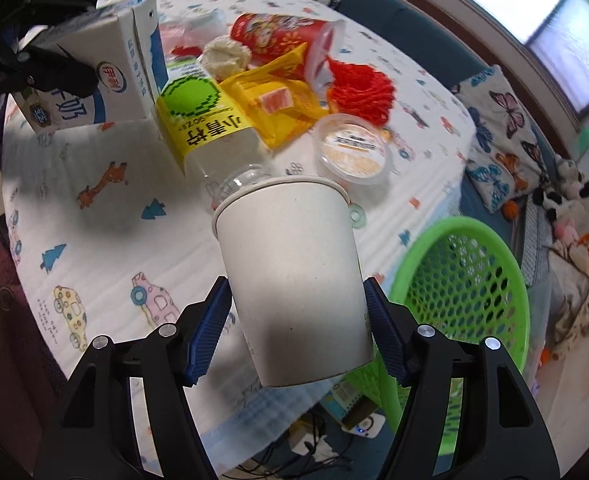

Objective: Collect trash
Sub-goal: 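Grasp the white milk carton with the left tool while the right tool grasps the paper cup, then carry the paper cup over the green basket and open the right tool, then move the milk carton over the green basket and open the left tool, then grasp the green-labelled juice bottle with the left tool while the right tool reaches the jelly cup, then grasp the round jelly cup with the right tool and drop it into the basket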

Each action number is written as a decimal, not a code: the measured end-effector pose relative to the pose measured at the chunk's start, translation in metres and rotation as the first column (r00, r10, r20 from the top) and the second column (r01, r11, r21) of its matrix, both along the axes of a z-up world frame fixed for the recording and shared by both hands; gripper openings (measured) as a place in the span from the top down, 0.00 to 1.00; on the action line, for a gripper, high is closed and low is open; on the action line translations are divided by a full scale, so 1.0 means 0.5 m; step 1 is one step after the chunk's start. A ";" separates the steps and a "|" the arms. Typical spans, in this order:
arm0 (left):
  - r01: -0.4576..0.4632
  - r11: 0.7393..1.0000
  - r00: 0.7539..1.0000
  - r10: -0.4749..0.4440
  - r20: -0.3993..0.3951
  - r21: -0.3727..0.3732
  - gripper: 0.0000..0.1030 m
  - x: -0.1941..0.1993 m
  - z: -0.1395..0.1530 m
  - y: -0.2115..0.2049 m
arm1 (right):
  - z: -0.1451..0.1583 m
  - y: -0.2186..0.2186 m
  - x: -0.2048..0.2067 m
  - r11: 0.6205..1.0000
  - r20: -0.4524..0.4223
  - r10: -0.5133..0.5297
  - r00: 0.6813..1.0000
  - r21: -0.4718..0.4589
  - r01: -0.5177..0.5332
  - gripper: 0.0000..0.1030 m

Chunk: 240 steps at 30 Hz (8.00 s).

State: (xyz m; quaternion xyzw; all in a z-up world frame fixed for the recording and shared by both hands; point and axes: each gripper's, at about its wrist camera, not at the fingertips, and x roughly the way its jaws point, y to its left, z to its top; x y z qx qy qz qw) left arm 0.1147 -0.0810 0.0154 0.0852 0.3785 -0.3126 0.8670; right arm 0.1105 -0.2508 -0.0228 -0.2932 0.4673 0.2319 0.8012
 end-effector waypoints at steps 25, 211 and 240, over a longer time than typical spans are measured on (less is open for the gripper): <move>0.048 0.998 0.999 -0.048 -0.003 -0.031 0.61 0.103 0.049 -0.177 | 0.002 -0.292 0.082 0.773 -0.061 -0.592 0.803 0.239 0.588 0.35; 0.045 0.995 0.999 -0.042 -0.026 0.086 0.47 0.023 -0.048 0.023 | -0.045 0.015 0.243 0.797 -0.107 -0.472 0.875 0.373 0.476 0.23; 0.074 0.997 0.997 -0.074 0.012 0.023 0.47 0.046 0.010 -0.078 | -0.020 -0.310 0.132 0.625 -0.079 -0.720 0.690 0.359 0.693 0.36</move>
